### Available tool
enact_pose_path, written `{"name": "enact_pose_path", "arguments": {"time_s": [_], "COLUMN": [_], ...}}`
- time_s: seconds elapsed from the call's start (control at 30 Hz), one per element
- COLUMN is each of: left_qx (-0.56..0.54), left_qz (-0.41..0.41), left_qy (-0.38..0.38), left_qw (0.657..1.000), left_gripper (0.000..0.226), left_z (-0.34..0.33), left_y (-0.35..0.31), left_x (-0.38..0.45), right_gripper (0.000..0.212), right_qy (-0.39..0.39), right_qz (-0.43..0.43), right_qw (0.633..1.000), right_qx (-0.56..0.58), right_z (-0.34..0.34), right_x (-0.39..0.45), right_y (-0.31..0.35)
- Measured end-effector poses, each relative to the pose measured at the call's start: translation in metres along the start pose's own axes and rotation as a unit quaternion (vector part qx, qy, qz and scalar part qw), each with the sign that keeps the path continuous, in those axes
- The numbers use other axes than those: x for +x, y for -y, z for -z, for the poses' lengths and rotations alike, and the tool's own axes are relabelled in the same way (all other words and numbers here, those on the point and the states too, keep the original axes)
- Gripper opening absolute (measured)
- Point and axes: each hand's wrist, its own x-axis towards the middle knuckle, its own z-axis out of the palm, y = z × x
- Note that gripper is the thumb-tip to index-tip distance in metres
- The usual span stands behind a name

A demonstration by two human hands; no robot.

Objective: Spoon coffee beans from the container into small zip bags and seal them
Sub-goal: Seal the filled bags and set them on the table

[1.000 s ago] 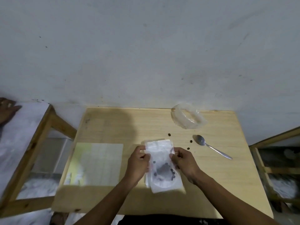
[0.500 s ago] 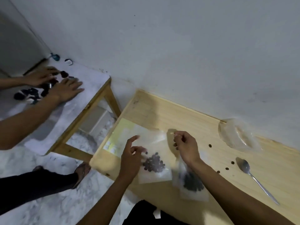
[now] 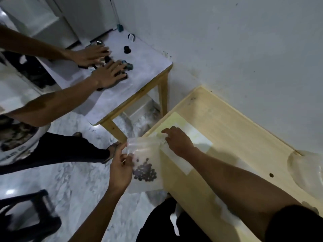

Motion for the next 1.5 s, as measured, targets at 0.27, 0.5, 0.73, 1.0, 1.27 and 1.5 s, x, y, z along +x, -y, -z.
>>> {"name": "enact_pose_path", "arguments": {"time_s": [0.27,0.5,0.73,1.0,1.27,1.5], "left_qx": [0.012,0.017,0.014,0.002,0.039,0.014], "left_qz": [-0.027,-0.065,-0.109,-0.185,-0.263,-0.307], "left_qy": [-0.005,0.03,0.126,0.273,0.33,0.368], "left_qw": [1.0,0.997,0.986,0.944,0.906,0.878], "left_gripper": [0.035,0.038,0.042,0.043,0.044,0.04], "left_z": [0.004,-0.015,-0.075,-0.179,-0.248,-0.256], "left_y": [-0.004,-0.025,-0.067,-0.118,-0.156,-0.176], "left_x": [0.003,0.021,0.037,0.019,-0.022,-0.037], "right_gripper": [0.02,0.01,0.014,0.023,0.011,0.005], "right_qy": [0.006,-0.024,-0.196,-0.353,-0.456,-0.484], "right_qz": [0.054,-0.024,-0.216,-0.227,-0.218,-0.223], "right_qw": [0.99,0.999,0.904,0.777,0.677,0.678], "right_qx": [-0.126,-0.003,0.314,0.47,0.534,0.506], "right_z": [0.0,0.029,0.077,0.136,0.181,0.193], "right_x": [0.016,-0.01,-0.071,-0.162,-0.219,-0.228], "right_y": [-0.002,-0.01,-0.046,-0.077,-0.08,-0.072]}}
